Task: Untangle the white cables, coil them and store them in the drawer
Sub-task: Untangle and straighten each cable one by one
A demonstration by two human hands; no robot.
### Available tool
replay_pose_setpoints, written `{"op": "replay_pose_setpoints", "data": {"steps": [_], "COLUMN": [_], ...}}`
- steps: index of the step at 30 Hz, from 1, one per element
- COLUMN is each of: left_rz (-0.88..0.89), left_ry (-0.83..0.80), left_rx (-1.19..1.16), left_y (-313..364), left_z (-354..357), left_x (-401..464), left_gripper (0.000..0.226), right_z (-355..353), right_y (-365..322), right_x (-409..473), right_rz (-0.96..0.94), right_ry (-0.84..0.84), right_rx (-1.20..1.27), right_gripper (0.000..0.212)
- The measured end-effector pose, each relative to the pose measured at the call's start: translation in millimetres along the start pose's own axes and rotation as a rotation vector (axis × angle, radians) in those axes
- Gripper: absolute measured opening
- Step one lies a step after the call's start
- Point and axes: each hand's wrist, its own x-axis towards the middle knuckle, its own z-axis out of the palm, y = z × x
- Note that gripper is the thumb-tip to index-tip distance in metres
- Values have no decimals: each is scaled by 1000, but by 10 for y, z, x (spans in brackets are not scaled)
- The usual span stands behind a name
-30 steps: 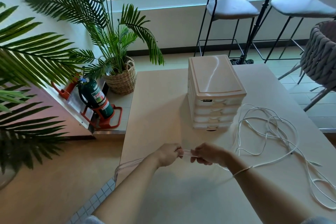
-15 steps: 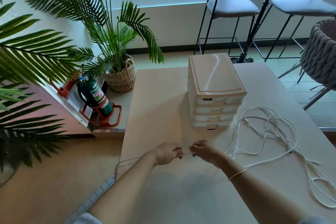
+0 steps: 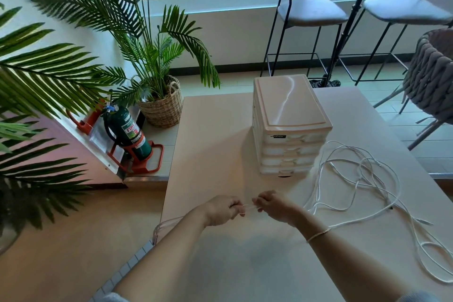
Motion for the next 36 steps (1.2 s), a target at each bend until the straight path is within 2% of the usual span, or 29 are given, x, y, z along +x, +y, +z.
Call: {"op": "replay_pose_setpoints", "data": {"steps": [5, 9, 14, 18, 23, 27, 33, 36], "left_rz": [-125, -251, -321, -333, -425, -441, -592, -639], "left_ry": [-42, -136, -178, -112, -84, -28, 62, 47], "left_rx": [127, 149, 234, 349, 309, 509, 693, 820], "left_y": [-285, -521, -566, -695, -936, -1076, -1240, -1273], "left_z": [-126, -200, -321, -391, -466, -549, -621, -578], "left_x": [-129, -256, -288, -379, -556, -690, -723, -628], "left_gripper": [29, 25, 30, 24, 30, 36, 43, 39], "right_z": [-57, -20, 0, -63, -152, -137, -122, -129], "right_y": [89, 131, 108, 139, 184, 212, 195, 187], "right_x": [-28, -17, 34, 78, 60, 39, 32, 15], "right_rz": [42, 66, 50, 72, 78, 76, 75, 58], "right_ry": [27, 21, -4, 20, 40, 39, 33, 33], "right_rx": [123, 123, 101, 122, 113, 67, 26, 6], "right_gripper": [36, 35, 35, 36, 37, 37, 37, 37]}}
